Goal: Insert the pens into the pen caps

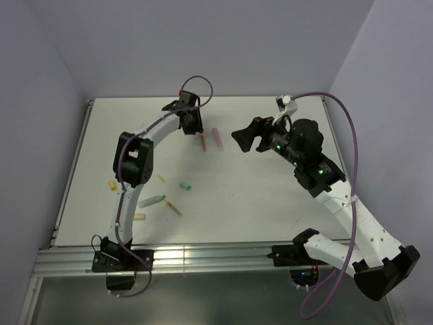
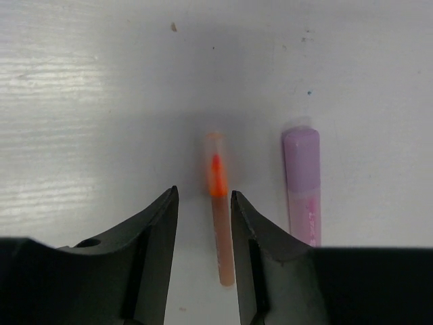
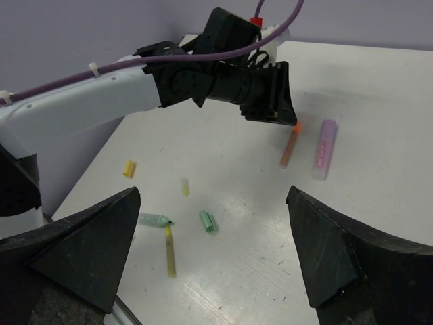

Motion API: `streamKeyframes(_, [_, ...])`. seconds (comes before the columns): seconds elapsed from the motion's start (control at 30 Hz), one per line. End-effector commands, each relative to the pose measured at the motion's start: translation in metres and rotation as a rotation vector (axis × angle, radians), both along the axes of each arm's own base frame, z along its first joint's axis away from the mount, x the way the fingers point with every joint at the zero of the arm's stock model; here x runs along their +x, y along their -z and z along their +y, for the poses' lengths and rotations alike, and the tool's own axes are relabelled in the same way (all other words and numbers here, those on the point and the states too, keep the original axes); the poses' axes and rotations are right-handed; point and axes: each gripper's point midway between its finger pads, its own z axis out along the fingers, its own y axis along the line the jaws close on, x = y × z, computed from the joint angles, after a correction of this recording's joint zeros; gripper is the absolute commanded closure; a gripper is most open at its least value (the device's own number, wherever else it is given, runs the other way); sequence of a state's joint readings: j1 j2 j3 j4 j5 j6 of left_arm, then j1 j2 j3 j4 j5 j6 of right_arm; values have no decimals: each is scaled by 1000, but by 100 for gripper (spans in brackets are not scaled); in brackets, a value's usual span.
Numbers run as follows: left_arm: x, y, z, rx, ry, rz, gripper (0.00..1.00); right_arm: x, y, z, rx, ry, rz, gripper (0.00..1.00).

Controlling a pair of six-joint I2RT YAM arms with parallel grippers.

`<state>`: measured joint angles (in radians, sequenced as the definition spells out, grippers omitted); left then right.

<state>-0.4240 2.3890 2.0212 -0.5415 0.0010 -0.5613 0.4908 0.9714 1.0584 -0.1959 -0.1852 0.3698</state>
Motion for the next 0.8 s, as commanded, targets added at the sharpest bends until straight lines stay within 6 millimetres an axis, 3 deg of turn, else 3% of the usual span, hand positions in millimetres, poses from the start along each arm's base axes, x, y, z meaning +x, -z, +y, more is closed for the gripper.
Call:
streamKeyframes(0.0, [10,-92,-4,-67,9,-191,58,3,-11,-3,3,13,-30,4])
streamKeyframes(0.1, [-2,-111,0,-92,-8,-205,59,5,-10,-5,-5,24,-28,4])
streamKeyframes(0.17, [-21,-118,8,-105,-31,-200,59,5,-10,-6,-10,29,-26,4])
streamKeyframes(0.2, [-32,-104,19,-74,-67,-170,59,5,-10,-7,-13,32,-26,4])
streamKeyframes(0.23, [-42,-122,25,-91,-96,-188,59,4,-12,-7,-16,31,-32,4])
streamKeyframes(0.37, [-84,-128,61,-51,-211,-177,62,4,-12,-11,-22,44,-36,4])
streamKeyframes(0.4, [-103,-131,74,-41,-228,-182,61,3,-12,-11,-19,42,-38,4])
streamKeyframes(0.6, [-181,-121,122,11,-313,-133,58,4,-4,-4,-24,10,-10,4])
streamKeyframes(0.77, [-226,-107,132,-7,-295,-77,57,3,-1,3,-13,-23,14,5])
